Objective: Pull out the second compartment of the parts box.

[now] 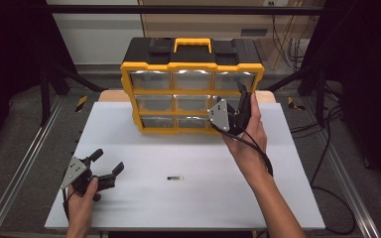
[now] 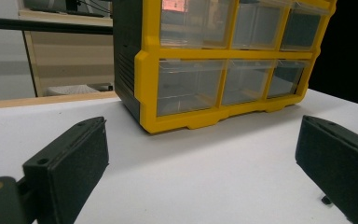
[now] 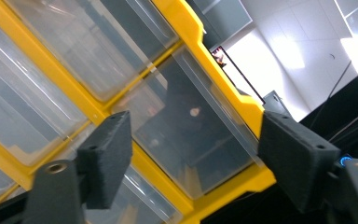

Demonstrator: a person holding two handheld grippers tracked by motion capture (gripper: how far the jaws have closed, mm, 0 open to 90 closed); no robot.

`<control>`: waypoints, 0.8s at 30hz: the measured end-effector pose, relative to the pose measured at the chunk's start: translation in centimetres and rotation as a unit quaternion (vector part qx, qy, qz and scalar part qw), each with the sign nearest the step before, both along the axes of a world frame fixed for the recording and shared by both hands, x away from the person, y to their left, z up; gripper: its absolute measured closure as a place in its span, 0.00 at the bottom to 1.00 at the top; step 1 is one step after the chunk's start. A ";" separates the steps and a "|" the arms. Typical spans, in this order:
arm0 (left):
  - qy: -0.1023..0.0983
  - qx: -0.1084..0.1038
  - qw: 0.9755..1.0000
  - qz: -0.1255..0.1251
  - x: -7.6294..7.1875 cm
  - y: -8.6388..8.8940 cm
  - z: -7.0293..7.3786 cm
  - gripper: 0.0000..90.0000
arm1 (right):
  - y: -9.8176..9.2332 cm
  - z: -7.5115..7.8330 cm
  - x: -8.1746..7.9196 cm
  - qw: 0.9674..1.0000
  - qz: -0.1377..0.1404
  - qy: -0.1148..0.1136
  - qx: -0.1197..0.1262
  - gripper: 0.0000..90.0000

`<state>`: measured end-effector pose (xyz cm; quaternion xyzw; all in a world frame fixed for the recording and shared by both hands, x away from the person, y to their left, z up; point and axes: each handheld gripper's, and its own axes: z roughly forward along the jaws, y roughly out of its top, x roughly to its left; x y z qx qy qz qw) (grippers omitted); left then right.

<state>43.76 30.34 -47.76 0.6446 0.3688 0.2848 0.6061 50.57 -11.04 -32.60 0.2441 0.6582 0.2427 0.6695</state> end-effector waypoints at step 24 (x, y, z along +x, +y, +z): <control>0.001 0.001 1.000 -0.002 0.1 0.0 0.0 0.03 | 3.8 -0.1 2.1 0.994 0.023 -0.031 -0.099 0.62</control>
